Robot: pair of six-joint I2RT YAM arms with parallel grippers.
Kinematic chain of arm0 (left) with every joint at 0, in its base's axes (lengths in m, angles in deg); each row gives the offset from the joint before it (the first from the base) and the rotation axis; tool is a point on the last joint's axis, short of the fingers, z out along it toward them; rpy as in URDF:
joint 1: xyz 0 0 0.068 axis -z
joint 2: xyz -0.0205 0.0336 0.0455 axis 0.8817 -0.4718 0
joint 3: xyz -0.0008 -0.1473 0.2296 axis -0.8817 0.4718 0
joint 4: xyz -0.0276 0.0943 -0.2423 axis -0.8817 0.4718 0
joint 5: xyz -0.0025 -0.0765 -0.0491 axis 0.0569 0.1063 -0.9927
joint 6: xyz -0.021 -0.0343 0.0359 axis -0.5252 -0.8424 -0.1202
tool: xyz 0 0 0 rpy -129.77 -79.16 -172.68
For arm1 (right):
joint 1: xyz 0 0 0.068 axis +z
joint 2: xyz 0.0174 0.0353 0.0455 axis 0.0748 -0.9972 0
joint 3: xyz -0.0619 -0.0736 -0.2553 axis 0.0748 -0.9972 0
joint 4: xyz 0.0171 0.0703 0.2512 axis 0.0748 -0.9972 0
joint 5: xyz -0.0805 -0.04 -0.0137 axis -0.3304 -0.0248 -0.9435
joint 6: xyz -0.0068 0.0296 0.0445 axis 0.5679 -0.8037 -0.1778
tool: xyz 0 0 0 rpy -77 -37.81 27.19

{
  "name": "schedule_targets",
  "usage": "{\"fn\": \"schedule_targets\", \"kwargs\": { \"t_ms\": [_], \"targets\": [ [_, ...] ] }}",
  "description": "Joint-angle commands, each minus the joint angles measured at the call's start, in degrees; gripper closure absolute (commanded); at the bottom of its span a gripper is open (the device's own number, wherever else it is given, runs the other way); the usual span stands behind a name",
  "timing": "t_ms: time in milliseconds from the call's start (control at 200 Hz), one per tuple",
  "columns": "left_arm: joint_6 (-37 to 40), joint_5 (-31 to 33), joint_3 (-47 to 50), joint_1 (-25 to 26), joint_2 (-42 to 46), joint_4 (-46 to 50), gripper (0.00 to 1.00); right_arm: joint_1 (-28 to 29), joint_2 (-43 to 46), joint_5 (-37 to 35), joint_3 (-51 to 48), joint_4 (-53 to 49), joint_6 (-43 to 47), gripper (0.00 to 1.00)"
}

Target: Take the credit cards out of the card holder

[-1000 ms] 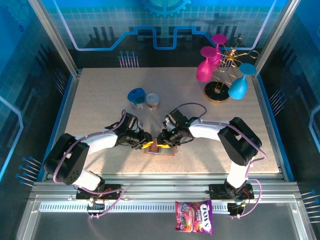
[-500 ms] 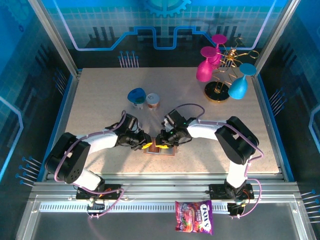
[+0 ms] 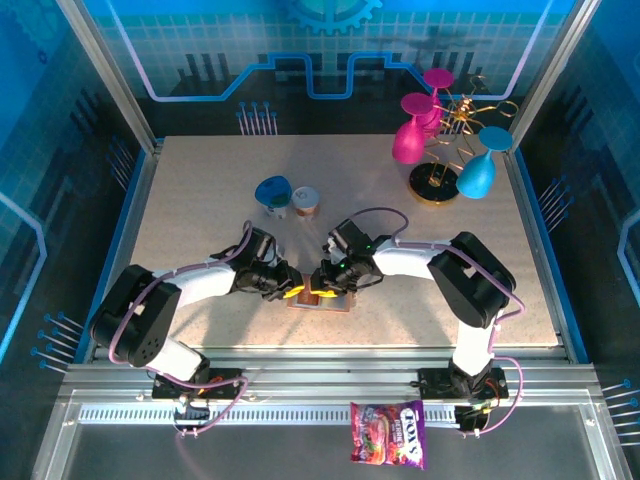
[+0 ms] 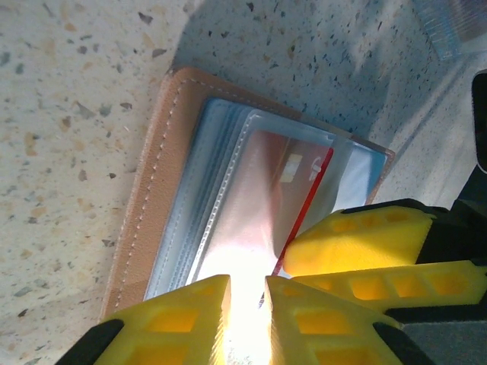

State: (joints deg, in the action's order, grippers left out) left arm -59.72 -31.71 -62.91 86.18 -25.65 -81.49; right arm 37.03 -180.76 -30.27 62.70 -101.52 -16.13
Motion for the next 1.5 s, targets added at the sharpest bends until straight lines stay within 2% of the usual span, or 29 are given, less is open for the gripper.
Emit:
{"fn": "schedule_targets", "kwargs": {
  "t_ms": [0,720,1496],
  "targets": [
    [0.9,-0.9,0.8,-0.6,0.1,0.3,0.8,0.8,-0.8,-1.0,1.5,-3.1,1.3,0.68],
    [1.4,-1.5,-1.2,-0.6,-1.5,0.8,0.81,0.6,1.7,-2.5,1.6,-6.0,2.3,0.67],
    [3.3,-0.6,-2.8,-0.5,-3.6,3.1,0.89,-2.5,4.3,-1.6,-2.8,-1.9,1.7,0.68]
  ]
}}
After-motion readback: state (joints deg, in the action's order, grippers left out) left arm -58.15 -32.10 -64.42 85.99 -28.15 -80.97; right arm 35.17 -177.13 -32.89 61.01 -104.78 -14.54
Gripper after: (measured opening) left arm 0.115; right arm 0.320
